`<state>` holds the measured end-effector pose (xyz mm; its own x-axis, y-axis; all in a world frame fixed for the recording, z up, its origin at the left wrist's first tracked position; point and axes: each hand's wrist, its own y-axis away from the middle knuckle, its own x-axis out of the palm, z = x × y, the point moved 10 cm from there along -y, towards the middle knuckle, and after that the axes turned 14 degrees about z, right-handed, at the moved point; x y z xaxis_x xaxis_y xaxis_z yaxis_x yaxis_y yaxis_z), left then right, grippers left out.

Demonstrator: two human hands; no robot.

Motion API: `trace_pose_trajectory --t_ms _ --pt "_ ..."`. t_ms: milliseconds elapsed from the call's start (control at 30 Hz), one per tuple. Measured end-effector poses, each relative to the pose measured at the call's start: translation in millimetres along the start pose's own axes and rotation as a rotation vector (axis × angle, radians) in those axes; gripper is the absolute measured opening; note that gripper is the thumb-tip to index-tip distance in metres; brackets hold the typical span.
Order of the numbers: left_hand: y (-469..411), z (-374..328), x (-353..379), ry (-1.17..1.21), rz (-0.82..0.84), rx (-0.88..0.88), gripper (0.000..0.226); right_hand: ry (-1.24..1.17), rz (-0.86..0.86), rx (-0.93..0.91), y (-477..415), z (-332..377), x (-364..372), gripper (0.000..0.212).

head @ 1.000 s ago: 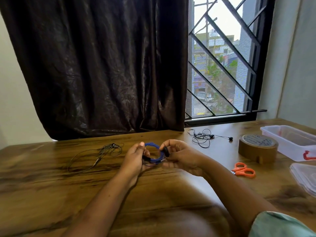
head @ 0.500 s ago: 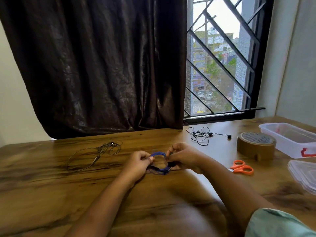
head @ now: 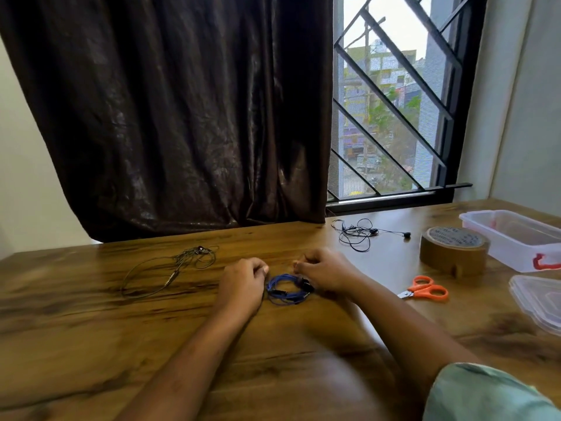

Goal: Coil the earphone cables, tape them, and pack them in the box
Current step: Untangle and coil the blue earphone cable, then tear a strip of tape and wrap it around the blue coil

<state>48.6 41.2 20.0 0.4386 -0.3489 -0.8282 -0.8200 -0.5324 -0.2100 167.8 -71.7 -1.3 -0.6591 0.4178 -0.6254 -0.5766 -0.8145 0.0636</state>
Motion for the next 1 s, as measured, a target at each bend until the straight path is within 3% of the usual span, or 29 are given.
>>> trace_pose_trajectory --t_ms 100,233,333,433,533,667,800,1000 --pt "8 -17 -14 -0.079 -0.105 0.088 0.02 -0.033 -0.091 -0.074 15 10 -10 0.023" --pt "31 -61 -18 -0.201 -0.211 0.334 0.013 0.209 -0.454 -0.142 64 8 -64 0.014" --pt "54 -95 -1 -0.229 -0.188 0.515 0.012 0.395 -0.707 -0.14 115 -12 -113 0.012" --pt "77 -129 29 -0.246 -0.1 0.664 0.025 0.584 -0.847 -0.006 159 -48 -157 0.028" --pt "91 -161 58 -0.244 -0.019 0.742 0.027 0.76 -0.839 0.186 172 -85 -186 0.04" --pt "75 -186 78 -0.082 0.047 0.609 0.021 0.851 -0.646 0.364 153 -117 -186 0.039" --pt "53 -202 89 0.091 -0.017 0.484 0.017 0.83 -0.582 0.33 138 -109 -177 0.036" --pt "21 -196 107 0.103 -0.033 0.373 0.027 0.784 -0.515 0.134 130 -84 -156 0.025"
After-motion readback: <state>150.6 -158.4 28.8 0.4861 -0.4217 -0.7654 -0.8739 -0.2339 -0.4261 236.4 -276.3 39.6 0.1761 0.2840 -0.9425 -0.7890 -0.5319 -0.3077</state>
